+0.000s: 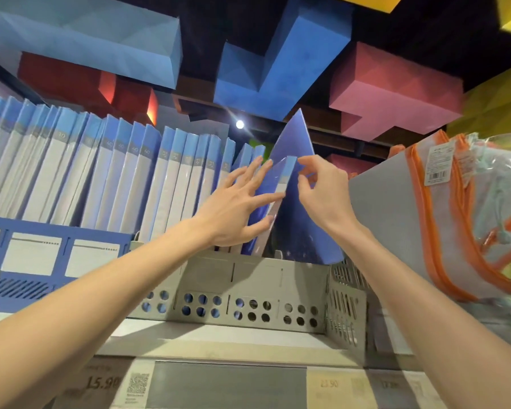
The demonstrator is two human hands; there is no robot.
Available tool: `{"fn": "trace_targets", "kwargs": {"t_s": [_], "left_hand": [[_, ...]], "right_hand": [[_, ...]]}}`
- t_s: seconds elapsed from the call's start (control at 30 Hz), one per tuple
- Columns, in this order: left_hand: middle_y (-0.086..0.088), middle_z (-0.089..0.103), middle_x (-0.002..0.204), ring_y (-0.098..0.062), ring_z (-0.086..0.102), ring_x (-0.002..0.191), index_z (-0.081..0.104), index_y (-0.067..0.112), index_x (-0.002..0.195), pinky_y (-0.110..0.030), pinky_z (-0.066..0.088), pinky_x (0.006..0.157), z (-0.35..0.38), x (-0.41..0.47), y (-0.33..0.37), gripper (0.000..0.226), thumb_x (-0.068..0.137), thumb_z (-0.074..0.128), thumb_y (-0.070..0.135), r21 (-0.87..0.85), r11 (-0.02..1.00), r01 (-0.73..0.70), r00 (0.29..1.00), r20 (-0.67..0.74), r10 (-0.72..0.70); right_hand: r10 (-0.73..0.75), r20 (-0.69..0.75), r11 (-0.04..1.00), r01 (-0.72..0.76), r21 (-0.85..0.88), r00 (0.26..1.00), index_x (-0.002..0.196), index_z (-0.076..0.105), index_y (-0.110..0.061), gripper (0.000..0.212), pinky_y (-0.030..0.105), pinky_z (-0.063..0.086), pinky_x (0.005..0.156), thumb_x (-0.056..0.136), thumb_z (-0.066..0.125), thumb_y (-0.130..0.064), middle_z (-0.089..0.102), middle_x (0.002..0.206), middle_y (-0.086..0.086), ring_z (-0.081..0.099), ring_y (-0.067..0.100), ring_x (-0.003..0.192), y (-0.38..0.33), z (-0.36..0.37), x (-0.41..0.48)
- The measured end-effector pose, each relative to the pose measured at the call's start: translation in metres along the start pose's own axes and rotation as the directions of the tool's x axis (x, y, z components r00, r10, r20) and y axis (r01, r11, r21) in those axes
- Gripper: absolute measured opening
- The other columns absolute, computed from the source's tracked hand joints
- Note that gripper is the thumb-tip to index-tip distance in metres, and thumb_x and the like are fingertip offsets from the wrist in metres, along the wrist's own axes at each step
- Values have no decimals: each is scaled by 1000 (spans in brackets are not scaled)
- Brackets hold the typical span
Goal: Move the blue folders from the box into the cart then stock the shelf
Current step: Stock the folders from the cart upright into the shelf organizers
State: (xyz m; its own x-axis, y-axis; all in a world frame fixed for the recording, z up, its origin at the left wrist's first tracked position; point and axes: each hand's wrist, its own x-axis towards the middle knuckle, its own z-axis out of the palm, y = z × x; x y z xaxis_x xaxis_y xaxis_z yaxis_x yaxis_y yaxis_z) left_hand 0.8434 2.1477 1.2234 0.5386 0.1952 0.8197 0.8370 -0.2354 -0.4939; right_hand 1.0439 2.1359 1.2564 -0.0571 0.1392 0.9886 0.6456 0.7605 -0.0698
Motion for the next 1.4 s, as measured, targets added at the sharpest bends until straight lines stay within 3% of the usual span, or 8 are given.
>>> {"fn": "trace_targets", "kwargs": {"t_s": [0.2, 0.27, 0.33, 0.47, 0.77, 1.03, 1.13, 1.4], "left_hand": [[-7, 4, 169, -26, -4, 156, 39, 39, 150, -51, 5, 125, 17, 6, 8, 70, 91, 37, 77, 1, 999, 48, 999, -20, -48], [-4, 3, 170, -24, -2, 157, 37, 38, 151, -52, 7, 125, 22, 3, 12, 69, 91, 42, 73, -25, 997, 75, 996, -50, -76], [-2, 3, 170, -22, -1, 157, 32, 37, 154, -51, 8, 125, 27, 2, 12, 68, 92, 45, 62, -63, 994, 88, 992, -84, -93], [-5, 7, 169, -22, 2, 157, 34, 35, 155, -47, 11, 126, 24, 1, 1, 71, 85, 42, 45, -171, 981, 91, 983, -143, -117], [-10, 8, 168, -24, 4, 157, 47, 33, 149, -46, 10, 125, 23, -8, -14, 65, 85, 45, 46, -129, 983, 127, 973, -177, -149], [-10, 11, 168, -23, 5, 157, 47, 32, 149, -46, 12, 125, 27, -3, -5, 65, 85, 45, 45, -133, 985, 107, 977, -170, -130], [-10, 11, 168, -23, 5, 157, 47, 32, 149, -46, 12, 125, 27, -3, -4, 65, 86, 43, 47, -140, 985, 103, 978, -168, -126], [-9, 12, 168, -22, 4, 157, 49, 33, 148, -45, 12, 125, 25, -9, -9, 62, 87, 46, 45, -154, 979, 133, 970, -182, -160]], "right_hand": [[245, -80, 940, -257, -223, 966, 145, 39, -9, 65, 43, 36, 108, 90, 66, -28, 44, 144, 12, 40, 31, 132, 31, -9, 1], [322, 46, 941, -315, -127, 945, 133, 52, -6, 45, 42, 44, 94, 95, 60, -30, 60, 122, 13, 53, 32, 115, 39, -11, 1], [313, 131, 949, -302, -93, 941, 89, 59, -5, 22, 36, 37, 63, 98, 53, -25, 57, 80, 10, 52, 29, 78, 42, -10, 1], [328, 97, 944, -322, -74, 940, 71, 38, -8, 32, 34, 26, 57, 101, 45, -18, 43, 69, 10, 35, 24, 61, 44, -3, 4], [385, -102, 904, -354, 239, 917, 90, 54, -2, 22, 32, 33, 57, 103, 44, -17, 49, 76, 1, 41, 18, 68, 45, 26, 1], [413, 41, 856, -403, 323, 910, 105, 54, -14, 8, 31, 50, 67, 98, 54, -11, 66, 102, 6, 59, 18, 80, 46, 29, 5], [484, 72, 794, -472, 382, 872, 104, 50, -20, 11, 40, 56, 76, 99, 53, -11, 64, 101, 2, 62, 21, 85, 45, 28, 1], [459, 33, 830, -442, 339, 888, 102, 49, -25, 16, 29, 54, 71, 98, 54, -10, 60, 93, -17, 60, 7, 79, 55, 17, -16]]}}
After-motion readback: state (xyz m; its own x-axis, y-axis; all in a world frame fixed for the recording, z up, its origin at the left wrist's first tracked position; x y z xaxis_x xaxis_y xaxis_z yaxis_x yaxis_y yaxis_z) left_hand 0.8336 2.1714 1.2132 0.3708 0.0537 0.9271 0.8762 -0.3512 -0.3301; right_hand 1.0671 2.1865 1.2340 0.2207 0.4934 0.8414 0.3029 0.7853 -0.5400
